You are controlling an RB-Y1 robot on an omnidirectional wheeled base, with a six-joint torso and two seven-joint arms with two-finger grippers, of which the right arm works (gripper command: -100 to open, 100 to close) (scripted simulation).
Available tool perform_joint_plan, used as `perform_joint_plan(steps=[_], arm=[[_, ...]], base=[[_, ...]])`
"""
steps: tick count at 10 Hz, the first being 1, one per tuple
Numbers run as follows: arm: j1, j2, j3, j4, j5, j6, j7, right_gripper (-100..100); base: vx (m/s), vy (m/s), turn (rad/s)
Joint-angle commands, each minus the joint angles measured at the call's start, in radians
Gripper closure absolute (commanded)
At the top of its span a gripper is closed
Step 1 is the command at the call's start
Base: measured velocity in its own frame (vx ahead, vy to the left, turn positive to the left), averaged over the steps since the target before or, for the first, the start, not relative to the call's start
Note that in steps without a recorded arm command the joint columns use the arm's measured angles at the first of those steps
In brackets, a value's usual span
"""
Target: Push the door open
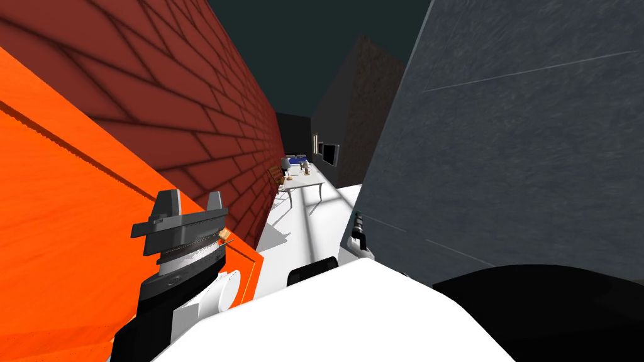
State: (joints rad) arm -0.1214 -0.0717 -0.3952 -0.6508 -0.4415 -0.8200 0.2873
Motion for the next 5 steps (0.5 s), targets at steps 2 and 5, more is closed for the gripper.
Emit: perform_joint_plan(steps=[2, 5], arm=[[0.0, -0.007, -0.017, 0.0, -0.013, -0.006, 0.008, 100], [0.002, -0.013, -0.047, -0.001, -0.037, -0.012, 0.024, 100]], base=[[0.095, -0.023, -0.017], [0.19, -0.058, -0.029]])
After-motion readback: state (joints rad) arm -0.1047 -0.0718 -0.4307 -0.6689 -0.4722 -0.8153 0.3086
